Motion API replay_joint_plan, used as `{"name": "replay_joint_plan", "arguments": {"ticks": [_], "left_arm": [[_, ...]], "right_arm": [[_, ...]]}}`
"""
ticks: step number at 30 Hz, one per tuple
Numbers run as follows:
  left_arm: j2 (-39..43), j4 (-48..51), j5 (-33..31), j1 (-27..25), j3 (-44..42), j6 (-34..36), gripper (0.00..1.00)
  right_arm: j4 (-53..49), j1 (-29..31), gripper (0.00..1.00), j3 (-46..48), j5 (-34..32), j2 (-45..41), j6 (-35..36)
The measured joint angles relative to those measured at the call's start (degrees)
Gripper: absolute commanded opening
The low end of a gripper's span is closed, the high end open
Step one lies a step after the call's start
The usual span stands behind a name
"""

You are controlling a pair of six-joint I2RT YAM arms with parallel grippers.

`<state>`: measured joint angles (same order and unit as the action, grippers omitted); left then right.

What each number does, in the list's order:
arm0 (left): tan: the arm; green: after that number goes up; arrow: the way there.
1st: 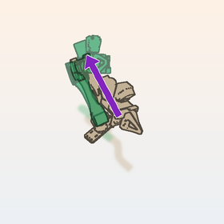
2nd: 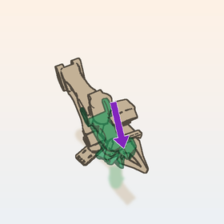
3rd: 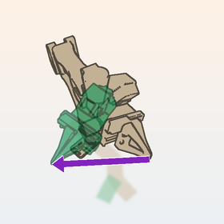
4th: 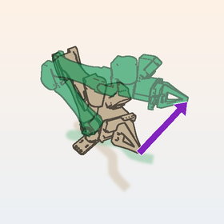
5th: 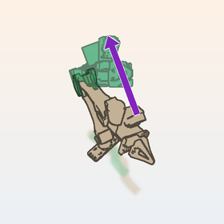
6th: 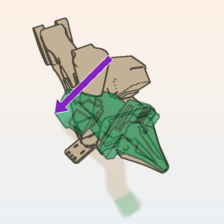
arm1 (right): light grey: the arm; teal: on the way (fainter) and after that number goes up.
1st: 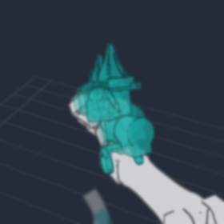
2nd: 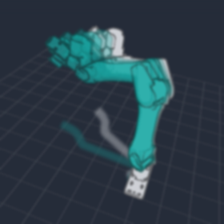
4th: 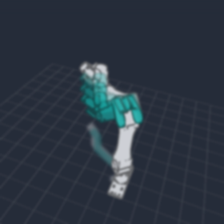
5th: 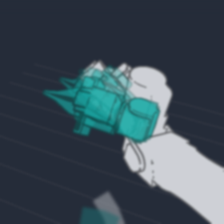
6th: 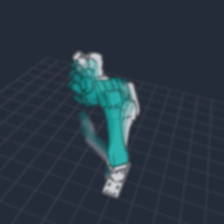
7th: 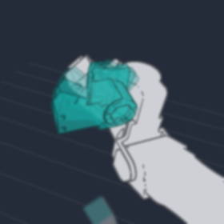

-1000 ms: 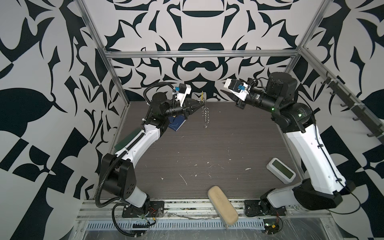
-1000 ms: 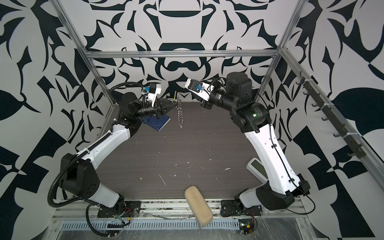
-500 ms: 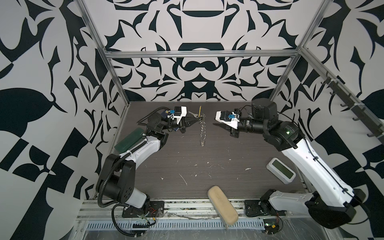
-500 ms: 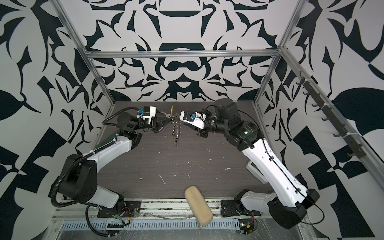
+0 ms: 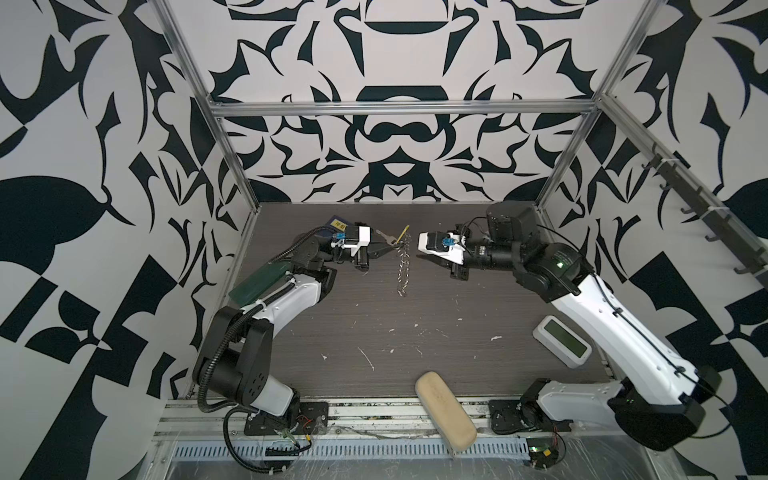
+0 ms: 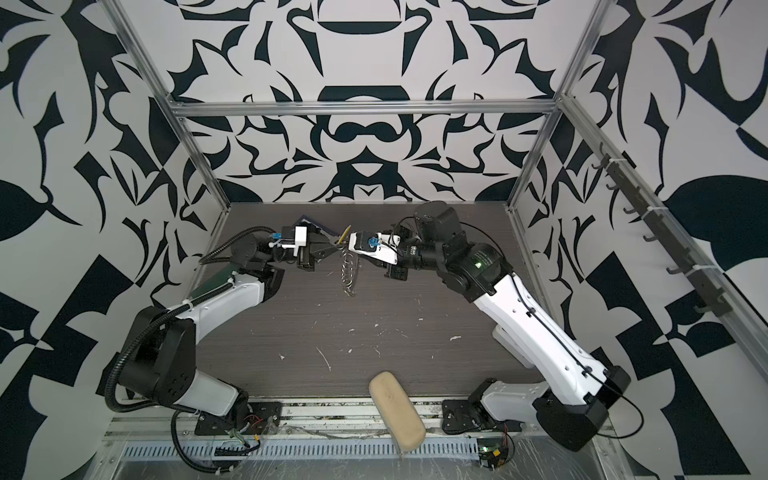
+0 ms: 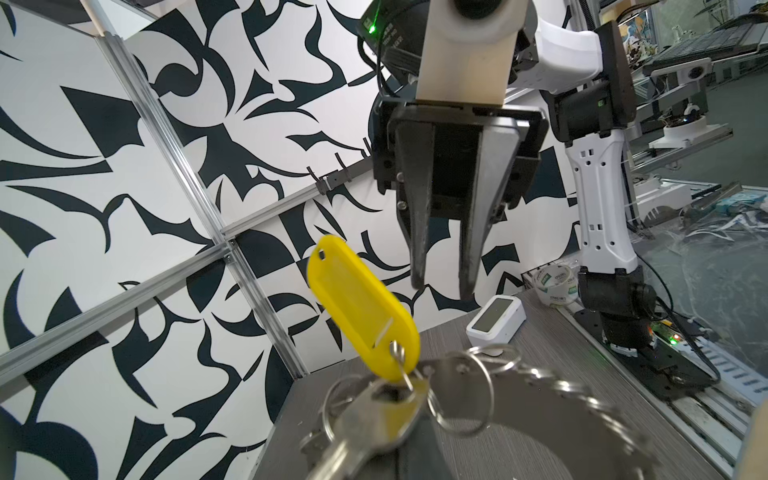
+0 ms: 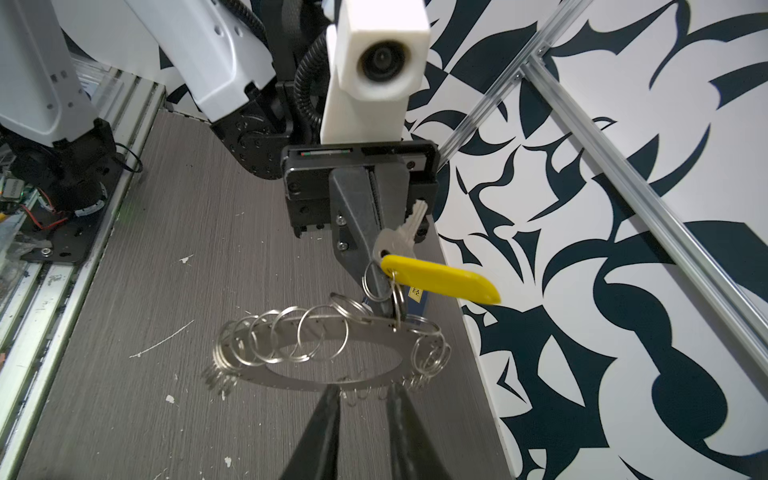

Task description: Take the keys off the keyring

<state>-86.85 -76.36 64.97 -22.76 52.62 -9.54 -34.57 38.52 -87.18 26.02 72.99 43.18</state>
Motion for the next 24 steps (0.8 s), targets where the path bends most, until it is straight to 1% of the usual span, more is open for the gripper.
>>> {"name": "replay_joint_plan", "arguments": {"ticks": [5, 8, 12, 19, 24], "left_arm": [[0.0, -0.5, 0.52, 0.0, -1.27, -0.02, 0.0], [0.0, -0.57, 0.66, 0.0, -1.44, -0.02, 0.0], [0.0, -0.61, 0.66, 0.0, -1.44, -0.04, 0.0], [0.0, -0.98, 0.66, 0.0, -1.44, -0.09, 0.0], [0.0, -0.98, 0.83, 0.0, -1.44, -0.11, 0.0]], "right_arm": [[-0.11, 0.35, 0.25, -1.6, -0.37, 2.84, 0.26], [-0.11, 0.59, 0.23, -3.1, -0.35, 4.0, 0.35], [-0.17, 1.05, 0.2, -4.72, -0.33, 4.74, 0.52], [-1.11, 2.29, 0.21, -5.86, -0.37, 5.84, 0.74], [-1.79, 2.62, 0.18, -6.14, -0.98, 6.91, 0.96]]}}
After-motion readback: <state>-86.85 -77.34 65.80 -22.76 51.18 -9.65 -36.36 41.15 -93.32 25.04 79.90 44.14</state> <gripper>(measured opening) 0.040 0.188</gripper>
